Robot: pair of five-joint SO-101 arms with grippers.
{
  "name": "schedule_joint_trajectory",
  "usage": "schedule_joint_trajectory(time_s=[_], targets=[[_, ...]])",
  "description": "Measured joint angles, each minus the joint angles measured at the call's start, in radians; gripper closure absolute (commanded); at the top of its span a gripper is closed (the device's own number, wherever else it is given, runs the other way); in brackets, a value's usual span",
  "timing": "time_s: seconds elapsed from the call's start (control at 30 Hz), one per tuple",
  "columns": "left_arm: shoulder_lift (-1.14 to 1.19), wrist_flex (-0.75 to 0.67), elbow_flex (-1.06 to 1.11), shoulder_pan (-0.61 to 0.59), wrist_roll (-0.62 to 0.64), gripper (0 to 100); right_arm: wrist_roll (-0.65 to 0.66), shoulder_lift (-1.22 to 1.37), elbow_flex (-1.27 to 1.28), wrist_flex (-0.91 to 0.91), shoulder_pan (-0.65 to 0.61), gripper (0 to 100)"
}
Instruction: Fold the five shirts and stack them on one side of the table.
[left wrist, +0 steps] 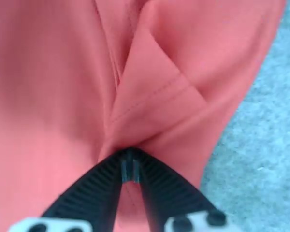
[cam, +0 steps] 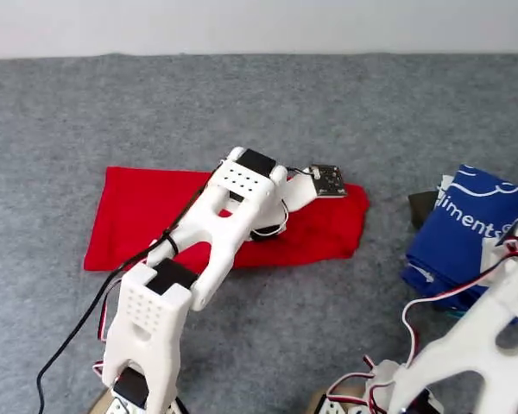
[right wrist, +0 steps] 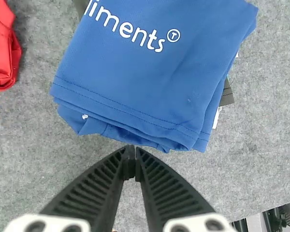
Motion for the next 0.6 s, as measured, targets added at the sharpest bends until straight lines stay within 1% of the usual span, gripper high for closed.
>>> schedule_joint_trajectory(time_s=[0.2, 0.37, 0.47, 0.6], targets=[[-0.003, -0.002, -0.075, -0.003, 0.003, 98, 0.000, 0.000, 0.000, 0.000, 0.000, 99.0], [-0.003, -0.054, -0.101, -0.002, 0.063, 98, 0.000, 0.000, 0.000, 0.000, 0.000, 99.0], [-0.003, -0.068, -0.103, 0.020, 0.077, 98, 0.000, 0.000, 0.000, 0.000, 0.000, 99.0], [-0.002, -0.049, -0.118, 0.034, 0.077, 98, 0.000, 0.000, 0.000, 0.000, 0.000, 99.0]])
